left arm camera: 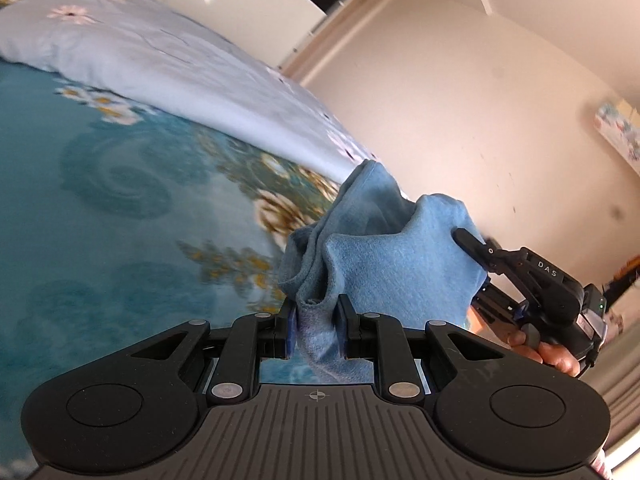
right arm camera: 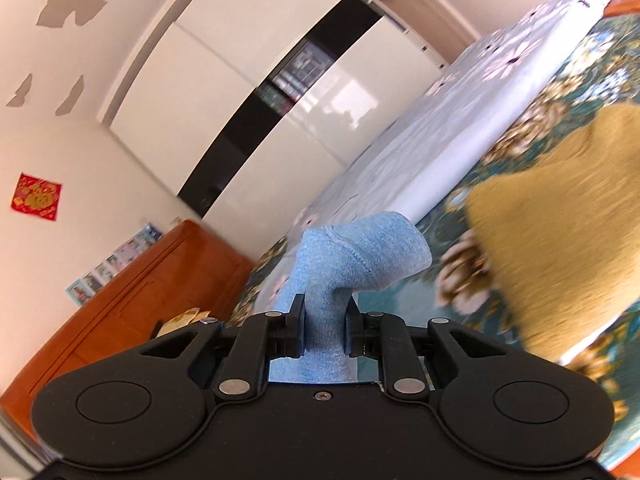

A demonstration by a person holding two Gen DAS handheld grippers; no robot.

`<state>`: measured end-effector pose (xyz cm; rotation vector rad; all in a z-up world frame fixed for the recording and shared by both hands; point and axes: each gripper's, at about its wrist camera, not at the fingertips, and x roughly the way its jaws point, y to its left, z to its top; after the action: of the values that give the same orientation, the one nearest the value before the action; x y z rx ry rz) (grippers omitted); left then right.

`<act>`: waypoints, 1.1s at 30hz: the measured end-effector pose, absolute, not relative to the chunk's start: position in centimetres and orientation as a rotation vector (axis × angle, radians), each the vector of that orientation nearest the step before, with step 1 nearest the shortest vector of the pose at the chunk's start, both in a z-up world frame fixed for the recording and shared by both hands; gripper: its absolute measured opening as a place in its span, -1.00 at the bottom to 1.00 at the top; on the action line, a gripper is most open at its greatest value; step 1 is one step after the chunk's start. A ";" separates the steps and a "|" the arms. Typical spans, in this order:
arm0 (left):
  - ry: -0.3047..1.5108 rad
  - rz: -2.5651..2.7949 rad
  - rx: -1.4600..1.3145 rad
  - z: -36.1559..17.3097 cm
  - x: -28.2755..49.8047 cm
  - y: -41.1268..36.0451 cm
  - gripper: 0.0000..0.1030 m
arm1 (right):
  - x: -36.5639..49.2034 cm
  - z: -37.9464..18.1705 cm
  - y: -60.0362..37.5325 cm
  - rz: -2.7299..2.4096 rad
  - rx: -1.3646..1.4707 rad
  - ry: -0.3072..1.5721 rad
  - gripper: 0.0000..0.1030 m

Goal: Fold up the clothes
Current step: 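Lift the folded shirt with both tools and carry it onto the yellow knit stack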

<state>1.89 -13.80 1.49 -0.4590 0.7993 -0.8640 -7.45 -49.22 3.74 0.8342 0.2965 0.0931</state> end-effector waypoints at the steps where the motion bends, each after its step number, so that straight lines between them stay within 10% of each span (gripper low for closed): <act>1: 0.803 -0.877 -0.451 1.5 2.0 -14.6 -0.68 | -7.8 3.7 -49.8 0.079 0.834 0.292 -0.62; 33: 0.765 -1.001 -0.249 4.8 13.1 -37.2 -0.68 | -10.8 2.3 -63.4 -0.233 0.795 0.178 -0.61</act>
<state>13.08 -37.25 4.82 -0.2486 0.7646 -1.0014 -10.78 -63.36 2.34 0.7948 0.1776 -0.2327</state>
